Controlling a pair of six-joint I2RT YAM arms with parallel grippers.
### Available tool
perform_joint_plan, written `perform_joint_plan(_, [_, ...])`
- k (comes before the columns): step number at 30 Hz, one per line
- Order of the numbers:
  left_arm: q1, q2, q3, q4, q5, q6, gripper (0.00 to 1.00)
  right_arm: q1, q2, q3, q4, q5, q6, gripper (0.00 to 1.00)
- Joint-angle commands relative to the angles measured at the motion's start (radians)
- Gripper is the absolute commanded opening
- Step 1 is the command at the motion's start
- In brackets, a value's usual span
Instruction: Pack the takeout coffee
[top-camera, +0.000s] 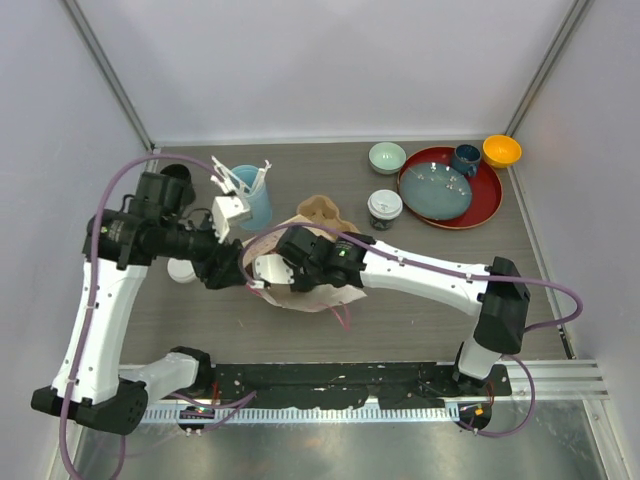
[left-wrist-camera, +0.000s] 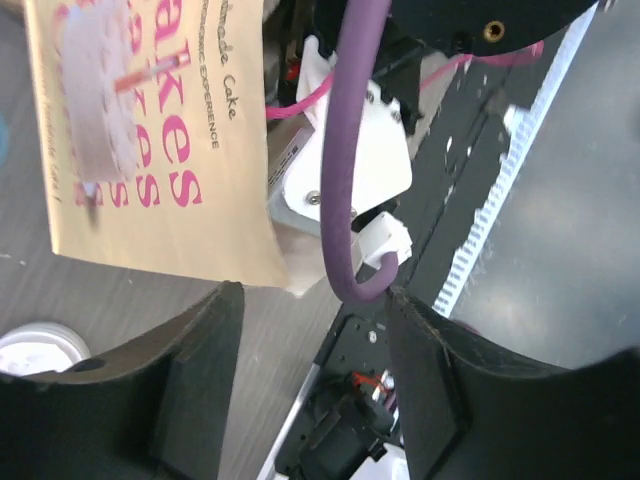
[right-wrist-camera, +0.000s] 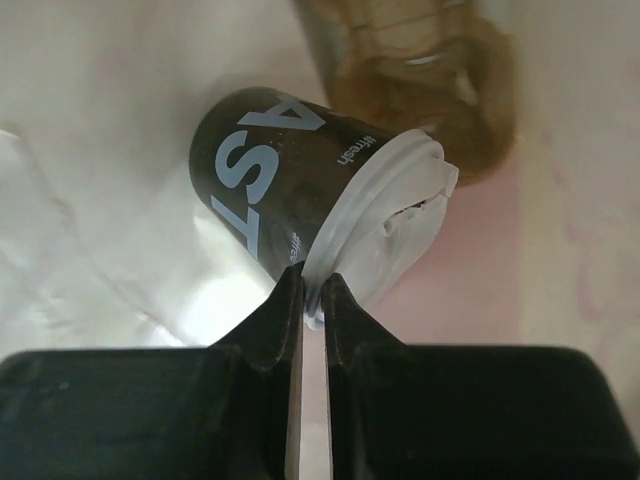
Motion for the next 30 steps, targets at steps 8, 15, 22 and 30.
perform_joint_plan(8, [-0.076, -0.005, 0.000, 0.194, -0.298, -0.116, 0.64, 0.040, -0.031, 0.038, -0.075, -0.100, -0.075, 0.01])
perform_joint_plan(15, [-0.076, 0.010, -0.029, 0.255, -0.239, -0.220, 0.79, 0.040, -0.073, 0.004, 0.011, -0.063, -0.015, 0.01])
perform_joint_plan(22, [-0.076, 0.021, -0.047, 0.214, -0.096, -0.144, 0.80, 0.033, -0.159, -0.098, 0.140, -0.045, 0.039, 0.01])
perform_joint_plan(30, [-0.076, -0.002, -0.040, 0.127, -0.030, -0.023, 0.84, -0.034, -0.159, -0.100, 0.198, -0.097, 0.100, 0.01])
